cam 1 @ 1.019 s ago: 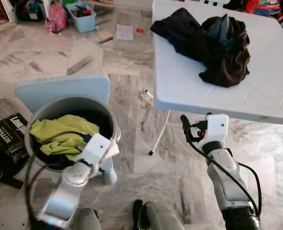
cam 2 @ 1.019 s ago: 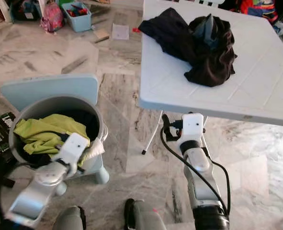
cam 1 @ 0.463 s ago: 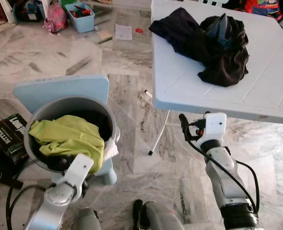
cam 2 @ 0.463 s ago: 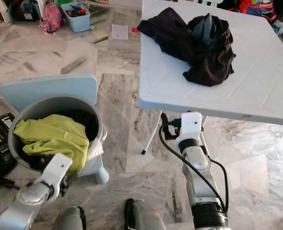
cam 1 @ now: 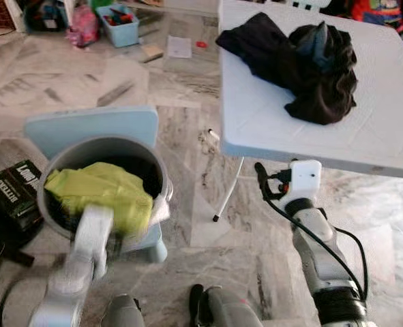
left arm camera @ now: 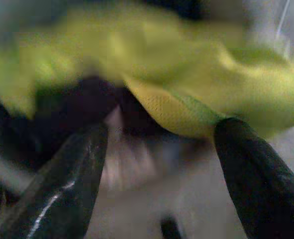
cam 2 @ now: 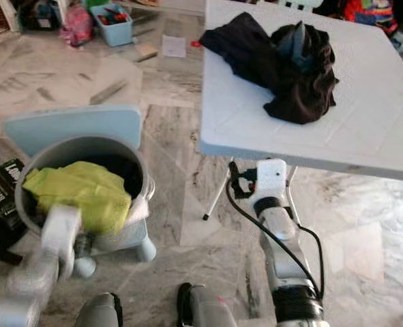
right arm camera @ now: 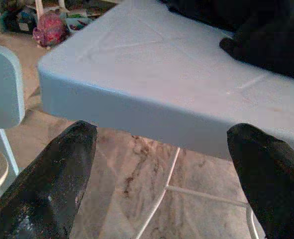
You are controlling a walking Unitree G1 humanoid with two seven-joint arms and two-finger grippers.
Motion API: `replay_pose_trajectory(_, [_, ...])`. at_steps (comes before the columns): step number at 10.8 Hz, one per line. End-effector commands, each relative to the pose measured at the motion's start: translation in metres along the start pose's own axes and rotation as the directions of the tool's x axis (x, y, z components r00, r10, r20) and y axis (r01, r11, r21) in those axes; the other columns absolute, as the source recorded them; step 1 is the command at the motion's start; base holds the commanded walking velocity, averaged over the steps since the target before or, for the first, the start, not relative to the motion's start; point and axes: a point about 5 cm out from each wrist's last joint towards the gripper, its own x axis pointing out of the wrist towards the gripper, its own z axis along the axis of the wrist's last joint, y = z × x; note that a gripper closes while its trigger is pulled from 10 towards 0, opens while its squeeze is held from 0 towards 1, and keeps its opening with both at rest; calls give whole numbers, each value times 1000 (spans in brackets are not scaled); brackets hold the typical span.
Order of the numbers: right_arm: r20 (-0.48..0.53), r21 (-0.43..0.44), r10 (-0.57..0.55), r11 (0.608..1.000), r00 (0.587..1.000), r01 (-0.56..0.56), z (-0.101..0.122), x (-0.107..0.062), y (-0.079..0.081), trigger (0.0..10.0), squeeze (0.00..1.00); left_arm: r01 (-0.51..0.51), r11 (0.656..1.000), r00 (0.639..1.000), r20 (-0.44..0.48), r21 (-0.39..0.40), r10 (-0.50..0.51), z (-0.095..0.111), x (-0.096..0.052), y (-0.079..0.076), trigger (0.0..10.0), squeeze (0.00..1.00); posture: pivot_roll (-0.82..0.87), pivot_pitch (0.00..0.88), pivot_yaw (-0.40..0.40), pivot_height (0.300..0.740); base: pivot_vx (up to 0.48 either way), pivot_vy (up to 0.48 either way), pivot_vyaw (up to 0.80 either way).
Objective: Hang hanger
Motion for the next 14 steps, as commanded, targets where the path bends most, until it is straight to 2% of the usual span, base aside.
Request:
replay_pose_trajectory(1, [-5,-15,-4,1000,1000,4,-2,-1,-4,10000,0,6,1000,995,102,-9,-5,14,-1,-2,10000,1000,35,123,-135,740,0,0,0])
replay_pose_trajectory(3, [-5,-21,-19,1000,1000,19,-2,-1,-11,10000,0,17,1000,973,230,-22,-12,33,-2,-5,10000,1000,30,124,-130,740,0,0,0])
replay_pose_trajectory(4, [-5,-20,-18,1000,1000,18,-3,-3,-9,10000,0,15,1000,951,309,-12,-10,45,-2,-6,10000,1000,27,127,-131,740,0,0,0])
replay_pose_trajectory(5, [-5,-19,-17,1000,1000,17,-3,-3,-8,10000,0,-19,1000,943,332,-19,24,52,0,-2,10000,1000,25,131,-132,740,0,0,0])
replay_pose_trajectory(6, [-8,-20,-14,1000,1000,14,-4,-4,-8,10000,0,-84,996,961,265,-8,83,51,21,16,10000,1000,24,132,-135,740,0,0,0])
replay_pose_trajectory(8, [-7,-24,-9,1000,1000,9,-2,-5,-8,10000,0,-85,996,979,187,4,83,54,55,31,10000,1000,0,134,-144,740,0,0,0])
replay_pose_trajectory(9, [-4,-29,-9,1000,1000,9,-1,-6,-9,10000,0,-5,1000,990,140,30,1,53,69,27,10000,525,-26,135,-144,740,0,0,0])
replay_pose_trajectory(10, [-1,-43,-25,999,1000,25,1,-10,-15,10000,0,76,994,996,38,73,-78,47,87,21,10000,0,-58,135,-140,740,0,0,0])
replay_pose_trajectory(11, [-4,-49,-33,998,999,33,1,-13,-18,10000,0,106,991,994,-6,80,-106,41,90,19,10000,0,-70,134,-137,740,0,0,0])
replay_pose_trajectory(12, [-8,-55,-44,998,999,44,1,-17,-22,10000,0,180,979,983,-62,99,-175,32,93,14,10000,0,-83,136,-132,740,0,0,0])
replay_pose_trajectory(14, [-12,-54,-42,998,999,41,1,-17,-20,10000,0,378,922,923,-115,80,-368,17,87,-1,10000,0,-79,138,-129,740,0,0,0])
